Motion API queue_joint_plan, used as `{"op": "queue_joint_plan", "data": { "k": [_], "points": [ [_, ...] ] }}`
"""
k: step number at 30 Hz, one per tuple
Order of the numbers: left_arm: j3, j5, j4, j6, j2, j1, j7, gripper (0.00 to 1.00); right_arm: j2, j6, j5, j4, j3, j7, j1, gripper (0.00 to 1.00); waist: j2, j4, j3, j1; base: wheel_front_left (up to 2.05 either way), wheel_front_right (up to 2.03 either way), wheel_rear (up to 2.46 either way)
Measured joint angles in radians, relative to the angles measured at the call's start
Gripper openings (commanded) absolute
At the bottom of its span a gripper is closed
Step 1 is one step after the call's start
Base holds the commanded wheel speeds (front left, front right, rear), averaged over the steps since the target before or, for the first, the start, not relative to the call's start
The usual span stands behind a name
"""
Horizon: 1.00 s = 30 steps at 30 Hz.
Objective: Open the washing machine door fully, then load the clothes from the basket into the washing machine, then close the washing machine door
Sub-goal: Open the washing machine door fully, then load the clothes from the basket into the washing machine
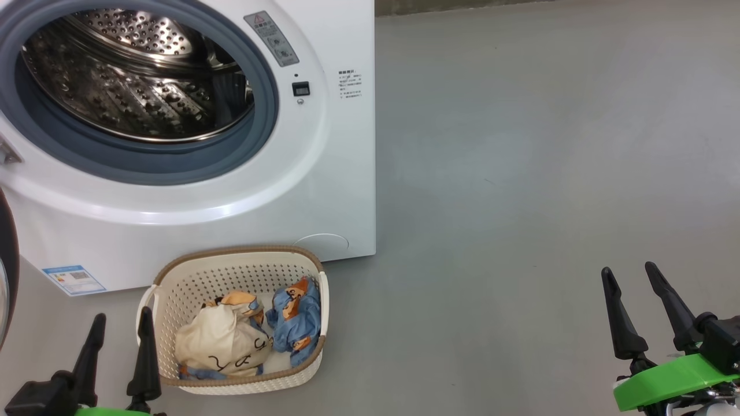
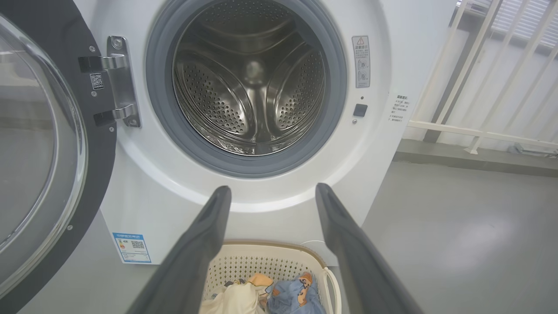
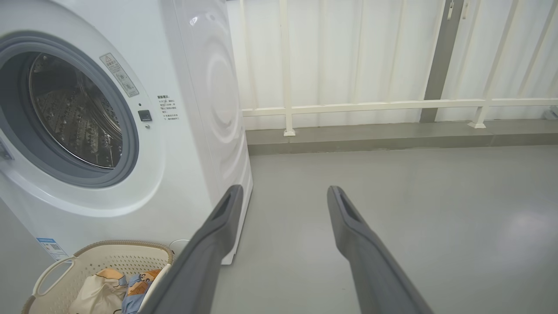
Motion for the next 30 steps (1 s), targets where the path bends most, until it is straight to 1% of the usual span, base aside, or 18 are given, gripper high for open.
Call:
{"op": "queue_joint_plan", "data": {
  "k": [4, 17, 22, 30],
  "points": [
    [-0.019, -0.007, -0.018, 0.0, 0.002, 0.002, 0.0, 1.0, 0.001, 0.0, 0.0, -0.001, -0.002, 0.0, 0.0, 1.0, 0.0, 0.0, 0.005, 0.0001, 0.0, 0.0, 0.0],
    [-0.041, -0.05, -0.032, 0.0, 0.008, 0.002, 0.0, 1.0, 0.001, 0.0, 0.0, -0.004, -0.01, 0.0, 0.0, 1.0, 0.0, 0.004, 0.013, 0.0, 0.02, -0.09, 0.06],
    [-0.051, -0.059, -0.032, 0.0, 0.015, 0.002, 0.0, 1.0, 0.002, 0.0, 0.0, -0.004, -0.011, 0.0, 0.0, 1.0, 0.0001, 0.005, 0.019, 0.0001, 0.33, -1.23, 0.9],
    [-0.055, -0.061, -0.032, 0.0, 0.019, 0.002, 0.0, 1.0, 0.004, 0.0, 0.0, -0.004, -0.013, 0.0, 0.0, 1.0, 0.0, 0.004, 0.02, 0.0, 0.27, -1.97, 1.7]
  ]
}}
